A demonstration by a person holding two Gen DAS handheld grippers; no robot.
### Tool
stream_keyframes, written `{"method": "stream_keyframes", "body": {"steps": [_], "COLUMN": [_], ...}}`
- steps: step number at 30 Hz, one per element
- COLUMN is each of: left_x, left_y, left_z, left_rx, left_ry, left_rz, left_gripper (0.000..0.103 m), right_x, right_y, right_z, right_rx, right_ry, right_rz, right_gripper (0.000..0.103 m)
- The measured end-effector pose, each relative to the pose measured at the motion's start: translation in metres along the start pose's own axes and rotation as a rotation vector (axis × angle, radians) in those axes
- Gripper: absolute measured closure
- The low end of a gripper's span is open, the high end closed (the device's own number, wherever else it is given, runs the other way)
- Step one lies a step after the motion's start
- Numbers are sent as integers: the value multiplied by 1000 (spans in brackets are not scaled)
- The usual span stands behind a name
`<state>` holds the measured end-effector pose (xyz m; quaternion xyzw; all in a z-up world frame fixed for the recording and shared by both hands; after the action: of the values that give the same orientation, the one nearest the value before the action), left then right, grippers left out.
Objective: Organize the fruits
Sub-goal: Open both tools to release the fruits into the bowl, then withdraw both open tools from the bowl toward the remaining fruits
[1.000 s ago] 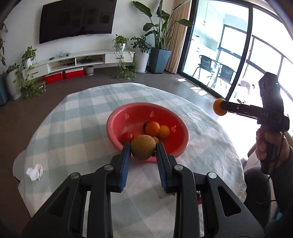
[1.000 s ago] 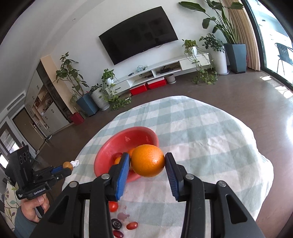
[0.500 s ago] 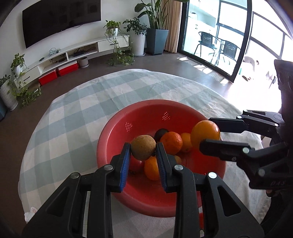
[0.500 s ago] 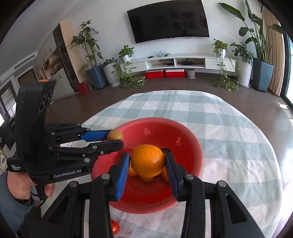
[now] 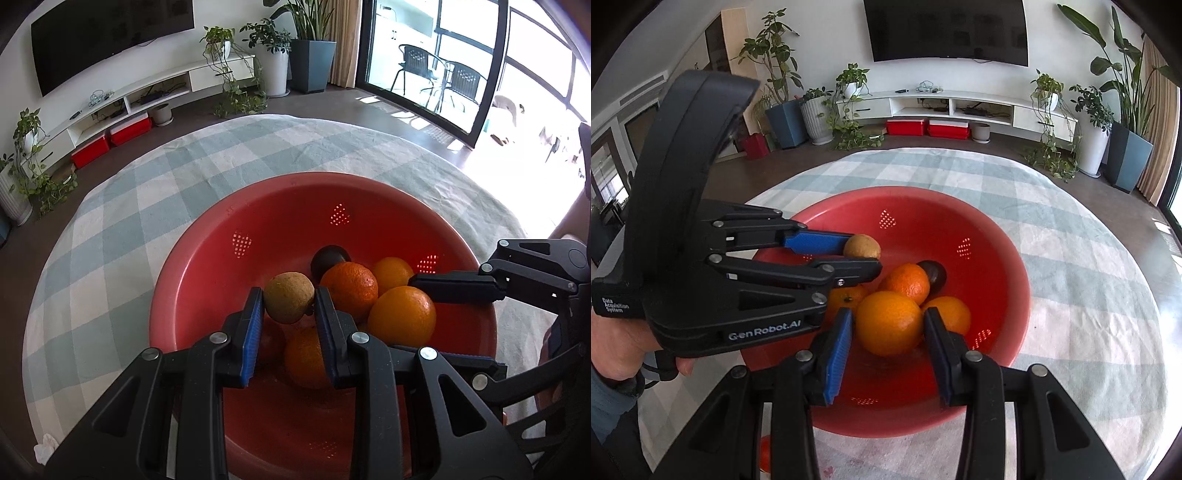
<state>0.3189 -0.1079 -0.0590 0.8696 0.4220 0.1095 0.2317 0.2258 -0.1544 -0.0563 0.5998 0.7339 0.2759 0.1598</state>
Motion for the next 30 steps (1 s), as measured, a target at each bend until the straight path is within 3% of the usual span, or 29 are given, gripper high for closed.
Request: {"method": "stream_keyframes", "body": {"steps": [19, 26, 28, 29, 30], "left_x": [2, 7, 7, 7, 6], "left_y": [0, -4, -6, -7, -8], "left_z": [2, -5, -12, -16, -21], "left_rx": [4, -20, -34, -45, -59], "left_ry": [46, 60, 54, 50, 50], "left_rz": [-4, -34, -41, -43, -42], "left_gripper": [74, 64, 56, 47, 43], "right_x": [1, 3, 2, 2, 2], "right_y": [-2, -4, -3, -4, -4], "right_z": [-2, -4, -4, -5, -6], "right_rx": [-23, -25, -27, -30, -37], "right_ry": [-8, -18, -21, -18, -18], "right_rz": [-4, -8, -6, -4, -2], "right_gripper": [59, 59, 58, 55, 51]}}
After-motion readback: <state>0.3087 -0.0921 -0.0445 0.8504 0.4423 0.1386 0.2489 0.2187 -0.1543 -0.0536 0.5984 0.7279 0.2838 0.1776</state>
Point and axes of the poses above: each gripper's, at about its wrist camera, not at the fingertips, and z roughly the way its jaws point, x to its left, y to its top, the point moved 3 cm from there along z, roughly the way its jaws point, and after that the axes turned 8 degrees about x, right-handed, at the moved point
